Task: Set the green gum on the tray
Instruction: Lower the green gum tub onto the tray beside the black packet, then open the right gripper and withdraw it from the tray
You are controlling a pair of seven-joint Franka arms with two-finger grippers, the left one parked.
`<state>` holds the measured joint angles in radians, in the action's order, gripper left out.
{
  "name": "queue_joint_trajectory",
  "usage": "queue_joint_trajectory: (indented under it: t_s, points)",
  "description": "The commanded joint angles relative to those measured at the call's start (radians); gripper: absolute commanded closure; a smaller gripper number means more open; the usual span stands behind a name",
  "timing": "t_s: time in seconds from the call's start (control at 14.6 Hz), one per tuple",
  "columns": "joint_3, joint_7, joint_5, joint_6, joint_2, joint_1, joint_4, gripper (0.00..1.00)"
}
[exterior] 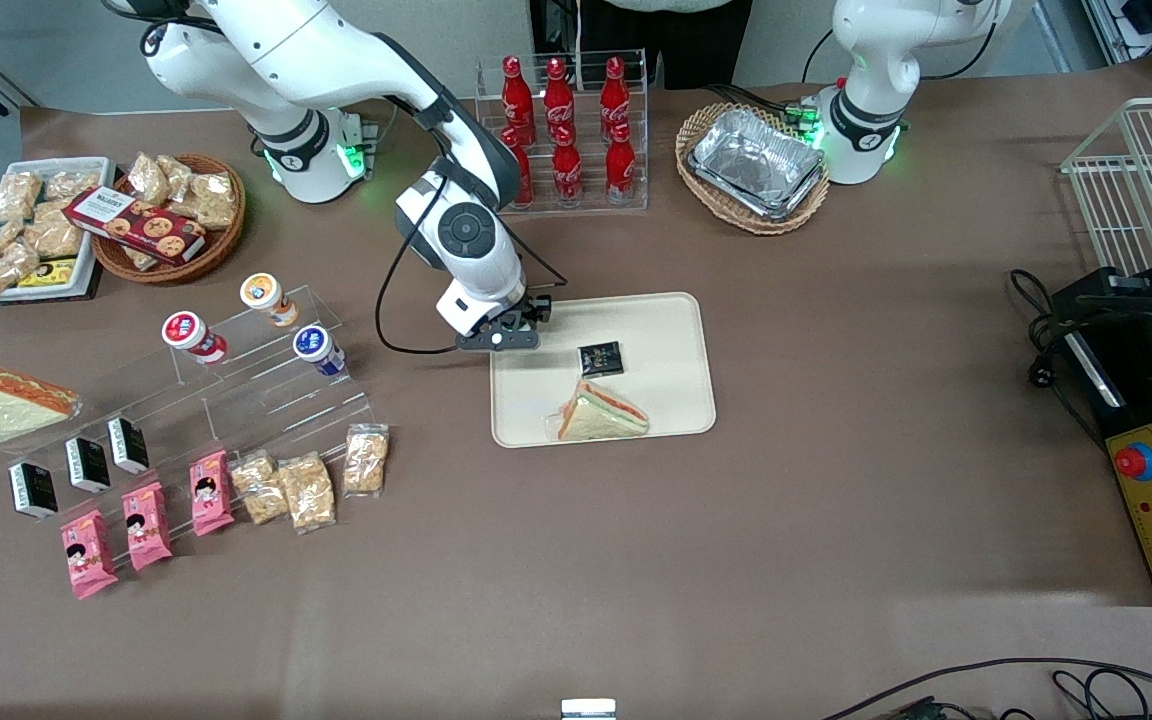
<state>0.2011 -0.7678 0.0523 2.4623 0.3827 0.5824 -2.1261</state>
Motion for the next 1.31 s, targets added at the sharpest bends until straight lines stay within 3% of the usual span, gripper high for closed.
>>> queue_joint_trajectory:
  t_s: [0.0, 0.34, 0.55, 0.96, 1.24]
  points:
    - [0.008, -0.016, 0.011, 0.024, 0.005, -0.004, -0.012, 0.0]
    - [0.008, -0.019, 0.011, 0.015, -0.005, -0.006, -0.005, 0.0]
    - [0.006, -0.011, 0.011, -0.025, -0.095, -0.027, 0.001, 0.0]
    - [-0.005, 0.076, 0.012, -0.513, -0.263, -0.191, 0.249, 0.0]
    - [-0.006, 0.281, 0.015, -0.618, -0.329, -0.384, 0.324, 0.0]
